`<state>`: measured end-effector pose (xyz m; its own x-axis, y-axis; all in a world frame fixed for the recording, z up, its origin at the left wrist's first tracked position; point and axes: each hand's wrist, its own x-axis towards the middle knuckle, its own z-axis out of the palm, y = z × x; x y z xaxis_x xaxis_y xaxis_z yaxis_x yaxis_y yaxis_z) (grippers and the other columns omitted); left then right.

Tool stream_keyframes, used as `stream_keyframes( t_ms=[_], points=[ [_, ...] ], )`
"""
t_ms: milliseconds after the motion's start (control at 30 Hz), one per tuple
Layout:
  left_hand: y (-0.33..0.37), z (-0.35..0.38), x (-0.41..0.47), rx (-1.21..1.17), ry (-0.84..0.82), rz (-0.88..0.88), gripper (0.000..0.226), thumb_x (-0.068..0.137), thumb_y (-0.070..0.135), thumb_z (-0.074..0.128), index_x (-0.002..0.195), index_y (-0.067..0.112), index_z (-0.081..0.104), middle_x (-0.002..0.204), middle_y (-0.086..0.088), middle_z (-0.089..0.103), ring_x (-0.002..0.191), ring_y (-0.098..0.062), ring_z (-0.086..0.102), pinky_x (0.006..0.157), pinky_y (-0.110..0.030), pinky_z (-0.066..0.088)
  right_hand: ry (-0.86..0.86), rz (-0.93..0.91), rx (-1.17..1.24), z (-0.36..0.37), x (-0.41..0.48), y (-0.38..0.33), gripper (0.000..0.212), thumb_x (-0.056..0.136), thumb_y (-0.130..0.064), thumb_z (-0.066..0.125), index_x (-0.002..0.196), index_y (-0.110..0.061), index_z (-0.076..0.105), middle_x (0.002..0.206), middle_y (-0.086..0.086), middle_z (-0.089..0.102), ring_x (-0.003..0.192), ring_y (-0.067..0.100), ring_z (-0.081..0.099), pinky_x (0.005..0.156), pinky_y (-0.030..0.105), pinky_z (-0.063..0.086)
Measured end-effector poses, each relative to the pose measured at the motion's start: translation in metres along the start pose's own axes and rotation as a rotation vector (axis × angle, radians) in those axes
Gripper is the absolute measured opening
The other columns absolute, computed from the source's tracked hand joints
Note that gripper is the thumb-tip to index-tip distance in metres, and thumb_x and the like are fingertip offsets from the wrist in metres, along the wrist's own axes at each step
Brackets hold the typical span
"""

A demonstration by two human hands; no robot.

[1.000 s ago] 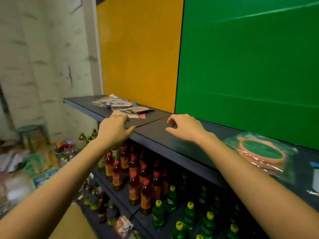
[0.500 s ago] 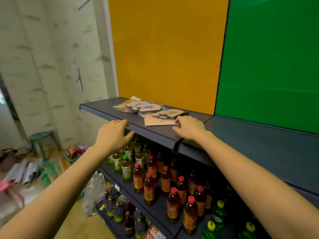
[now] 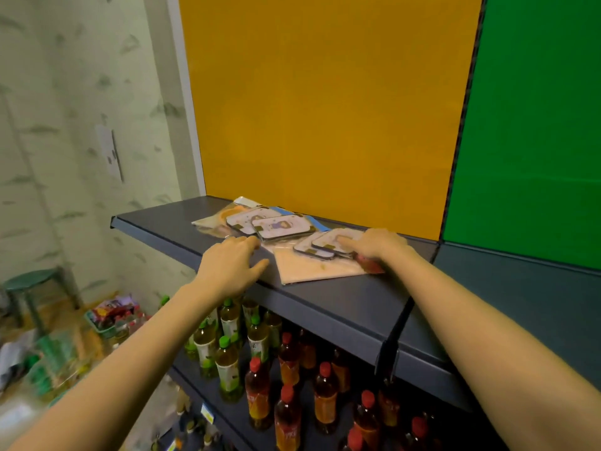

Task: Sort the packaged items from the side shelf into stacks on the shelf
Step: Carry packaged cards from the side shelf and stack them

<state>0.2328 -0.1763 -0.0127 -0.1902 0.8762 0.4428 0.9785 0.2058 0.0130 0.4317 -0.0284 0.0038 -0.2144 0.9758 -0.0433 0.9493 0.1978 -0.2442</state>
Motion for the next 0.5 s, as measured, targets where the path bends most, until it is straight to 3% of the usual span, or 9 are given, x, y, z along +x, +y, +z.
stream_keyframes(
  t_ms=[133,233,300,367,433,500],
  points=[
    [-0.01,0.019,0.036,-0.072,0.048,0.008,0.037,0.09,0.043,0.047,0.117,0.019,0.055,0.118,-0.003,0.064,0.107,-0.021,0.058,0.085,-0.038,0.052,-0.069,0.068,0.076,0.001,0.03,-0.016,0.093,0.069,-0.085,0.037,0.131,-0.017,0.051,0.135,0.01,0.054,0.117,0.032,0.055,0.085,0.035,0.043],
    [-0.016,0.034,0.056,-0.128,0.053,-0.007,0.037,0.089,0.043,0.049,0.117,0.02,0.055,0.116,-0.002,0.066,0.107,-0.021,0.06,0.085,-0.038,0.053,-0.12,0.115,0.135,0.003,0.047,-0.028,0.099,0.061,-0.084,0.051,0.133,-0.016,0.047,0.137,0.009,0.052,0.117,0.031,0.055,0.091,0.036,0.046],
    [-0.02,0.042,0.066,-0.169,0.051,-0.006,0.036,0.089,0.043,0.05,0.116,0.02,0.056,0.114,-0.001,0.066,0.105,-0.02,0.06,0.084,-0.038,0.053,-0.157,0.119,0.207,0.004,0.054,-0.032,0.096,0.068,-0.073,0.058,0.138,-0.011,0.04,0.142,0.011,0.046,0.122,0.032,0.05,0.095,0.037,0.044],
    [-0.022,0.049,0.075,-0.212,0.047,0.013,0.035,0.088,0.042,0.051,0.115,0.021,0.057,0.112,0.001,0.067,0.103,-0.02,0.06,0.083,-0.038,0.053,-0.156,0.113,0.327,0.002,0.058,-0.032,0.091,0.077,-0.059,0.063,0.143,-0.005,0.032,0.147,0.013,0.039,0.125,0.032,0.048,0.088,0.036,0.042],
    [-0.02,0.054,0.085,-0.264,0.047,0.051,0.035,0.088,0.042,0.051,0.115,0.021,0.057,0.108,0.002,0.067,0.101,-0.02,0.06,0.083,-0.038,0.053,-0.085,0.12,0.461,0.002,0.063,-0.027,0.084,0.08,-0.048,0.066,0.143,-0.004,0.03,0.143,0.015,0.042,0.108,0.026,0.054,0.072,0.031,0.044],
    [-0.015,0.058,0.097,-0.326,0.042,0.094,0.035,0.089,0.041,0.052,0.115,0.019,0.058,0.105,0.001,0.067,0.098,-0.02,0.06,0.082,-0.037,0.052,-0.012,0.134,0.598,0.002,0.065,-0.023,0.07,0.085,-0.036,0.064,0.14,-0.005,0.034,0.131,0.015,0.053,0.074,0.015,0.053,0.053,0.025,0.038]
  ],
)
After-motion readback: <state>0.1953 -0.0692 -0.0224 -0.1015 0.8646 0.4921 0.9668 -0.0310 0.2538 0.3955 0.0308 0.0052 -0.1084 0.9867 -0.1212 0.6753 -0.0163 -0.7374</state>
